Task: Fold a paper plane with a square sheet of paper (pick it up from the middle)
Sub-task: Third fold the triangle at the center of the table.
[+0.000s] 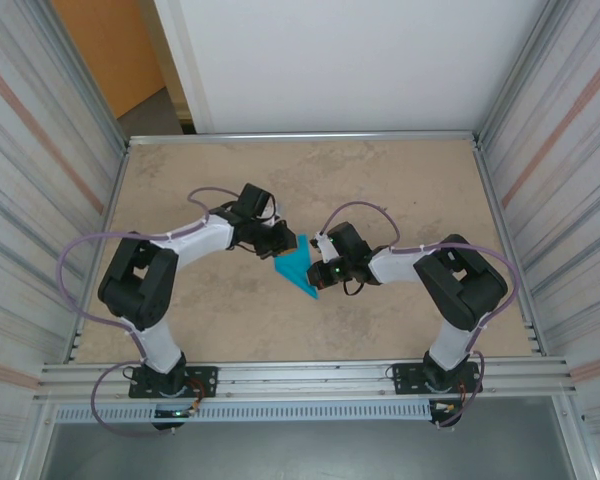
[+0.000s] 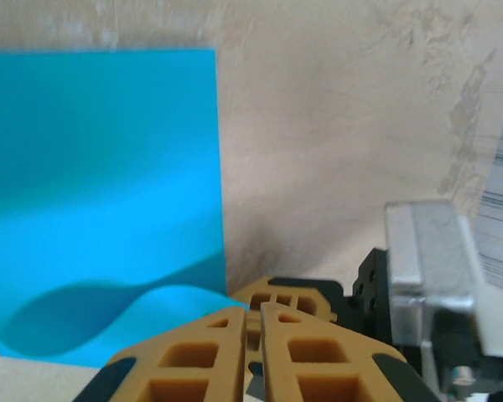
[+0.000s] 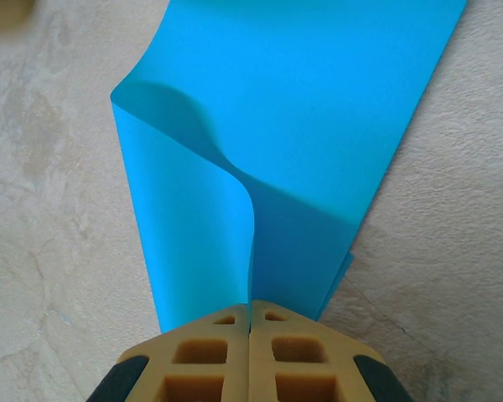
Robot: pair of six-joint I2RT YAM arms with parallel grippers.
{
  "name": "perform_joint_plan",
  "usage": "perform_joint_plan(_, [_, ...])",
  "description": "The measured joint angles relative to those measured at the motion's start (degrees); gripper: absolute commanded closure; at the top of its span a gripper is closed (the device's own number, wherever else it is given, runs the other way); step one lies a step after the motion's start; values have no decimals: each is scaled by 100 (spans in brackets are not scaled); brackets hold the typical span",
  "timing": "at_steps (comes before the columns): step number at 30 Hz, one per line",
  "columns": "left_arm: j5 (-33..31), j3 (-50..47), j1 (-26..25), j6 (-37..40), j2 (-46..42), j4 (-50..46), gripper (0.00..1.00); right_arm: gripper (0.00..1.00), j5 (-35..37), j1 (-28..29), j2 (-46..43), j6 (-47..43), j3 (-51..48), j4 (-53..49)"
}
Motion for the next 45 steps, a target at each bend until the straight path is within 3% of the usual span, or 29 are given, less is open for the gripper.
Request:
perform_joint_plan(7, [-22,-481,-345,-387,2,111,89,97,-46,0,42,0,48,-26])
perform_joint_plan(36, [-409,-787,-337,-774,258,256,91,95,-68,-4,116,0,197,-192])
perform_joint_plan(40, [-376,-791,-308,-774,286,282,91,87,-61,-4,116,28,238,-264])
perform_joint_plan(45, [-358,-850,-304,-772,295,450,92,63,-81,-35,72,321,345,-420])
